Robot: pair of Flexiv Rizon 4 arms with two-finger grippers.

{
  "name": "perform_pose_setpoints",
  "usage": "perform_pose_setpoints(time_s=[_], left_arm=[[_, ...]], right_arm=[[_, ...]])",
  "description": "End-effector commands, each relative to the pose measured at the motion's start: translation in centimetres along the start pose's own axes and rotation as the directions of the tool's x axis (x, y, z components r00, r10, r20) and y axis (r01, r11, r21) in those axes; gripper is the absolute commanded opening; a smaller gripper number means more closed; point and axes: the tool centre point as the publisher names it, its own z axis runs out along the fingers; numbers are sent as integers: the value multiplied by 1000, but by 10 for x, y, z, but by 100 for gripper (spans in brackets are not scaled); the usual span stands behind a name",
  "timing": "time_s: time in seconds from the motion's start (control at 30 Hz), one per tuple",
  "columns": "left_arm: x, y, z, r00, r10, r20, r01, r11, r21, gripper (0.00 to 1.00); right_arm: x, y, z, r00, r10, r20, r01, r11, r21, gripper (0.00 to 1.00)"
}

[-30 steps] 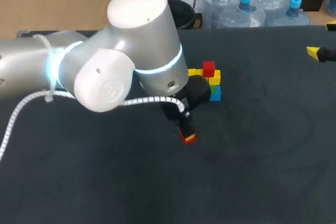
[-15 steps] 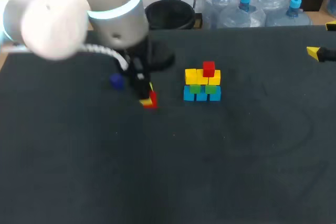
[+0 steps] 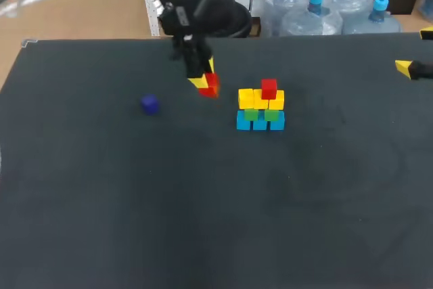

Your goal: Place the blue cubes, place green cubes on the blue cubes, place the yellow cubes on the green cubes, then place the red cubes on the yellow cubes, and place purple cube on the red cubes.

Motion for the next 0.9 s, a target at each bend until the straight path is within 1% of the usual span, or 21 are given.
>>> perform_pose_setpoints(time_s=[0.03,0.17,0.4,0.5,0.67,0.77,0.9], left_arm=[[-7,25,9,1000,-27,0,27,980,199,0],[-14,35,7,996,-83,18,78,977,198,0],[-23,46,11,992,-125,19,119,973,200,0],[-29,49,16,988,-147,53,134,971,198,0],[-36,54,23,984,-157,85,139,973,187,0],[-38,55,29,985,-148,84,129,972,199,0],[-41,59,33,990,-129,64,113,971,209,0]], right_arm=[[0,0,0,1000,0,1,0,1000,0,100],[0,0,0,1000,0,1,0,1000,0,100],[0,0,0,1000,0,1,0,1000,0,100],[0,0,0,1000,0,1,0,1000,0,100],[0,0,0,1000,0,1,0,1000,0,100],[0,0,0,1000,0,1,0,1000,0,100],[0,0,0,1000,0,1,0,1000,0,100]])
